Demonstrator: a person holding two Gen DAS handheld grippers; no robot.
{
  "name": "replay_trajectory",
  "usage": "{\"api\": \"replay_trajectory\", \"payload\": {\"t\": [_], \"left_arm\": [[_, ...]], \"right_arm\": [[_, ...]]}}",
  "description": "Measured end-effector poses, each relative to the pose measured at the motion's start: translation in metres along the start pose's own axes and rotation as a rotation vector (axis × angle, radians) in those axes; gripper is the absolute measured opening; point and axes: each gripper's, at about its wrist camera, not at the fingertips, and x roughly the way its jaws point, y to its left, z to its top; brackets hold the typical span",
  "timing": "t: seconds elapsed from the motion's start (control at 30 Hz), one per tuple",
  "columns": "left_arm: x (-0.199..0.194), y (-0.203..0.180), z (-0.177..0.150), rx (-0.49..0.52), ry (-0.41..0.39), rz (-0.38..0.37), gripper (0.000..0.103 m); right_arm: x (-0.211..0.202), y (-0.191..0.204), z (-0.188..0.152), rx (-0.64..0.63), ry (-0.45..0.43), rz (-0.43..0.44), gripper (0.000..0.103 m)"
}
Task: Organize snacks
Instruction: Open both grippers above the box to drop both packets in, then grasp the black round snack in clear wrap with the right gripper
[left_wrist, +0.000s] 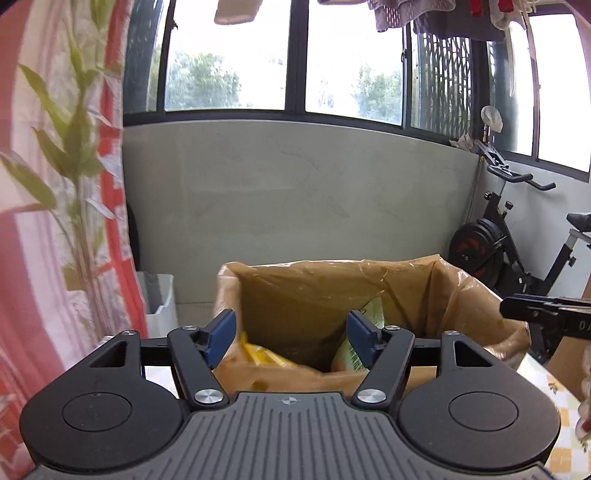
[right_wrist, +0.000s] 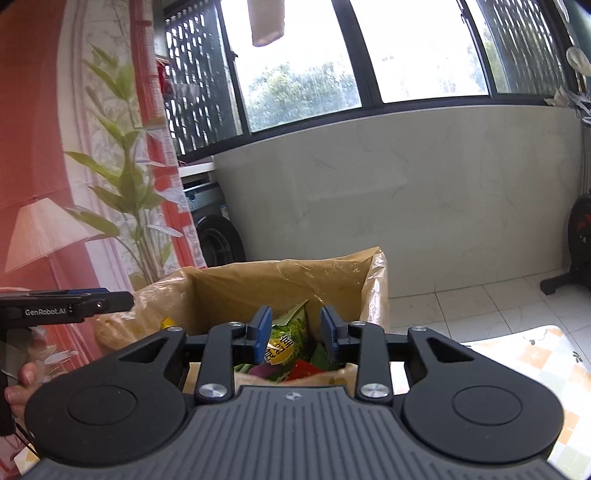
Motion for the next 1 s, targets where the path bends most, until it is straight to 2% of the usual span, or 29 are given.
{"api": "replay_trajectory", "payload": {"t": [0.2, 0.4, 0.5, 0.67, 0.8, 0.93, 1.0], "left_arm": [[-0.038, 0.012, -0.020, -0.046, 0.016, -0.014, 0.068], [-0.040, 0.023, -0.058, -0.116, 0.108, -0.021, 0.068], [-0.032, 0.028, -0.078, -0.180, 0.174, -0.052, 0.068], [-0.025, 0.022, -0.100, -0.245, 0.204, -0.049, 0.068], [-0.022, 0.011, -0.117, -0.253, 0.226, -0.034, 0.068], [-0.021, 0.000, -0.128, -0.222, 0.249, 0.000, 0.068], [-0.020, 0.001, -0.130, -0.226, 0.262, 0.007, 0.068]], "right_arm": [[-0.021, 0.008, -0.019, -0.059, -0.032, 0.036, 0.035], [-0.035, 0.010, -0.047, -0.081, -0.036, 0.053, 0.035], [-0.036, 0.008, -0.060, -0.072, -0.028, 0.053, 0.040], [-0.035, 0.002, -0.087, -0.078, 0.028, 0.043, 0.040], [-0.032, -0.006, -0.110, -0.043, 0.084, 0.062, 0.040], [-0.008, -0.011, -0.138, -0.013, 0.225, 0.078, 0.047], [0.008, -0.009, -0.149, -0.022, 0.291, 0.084, 0.054]]}}
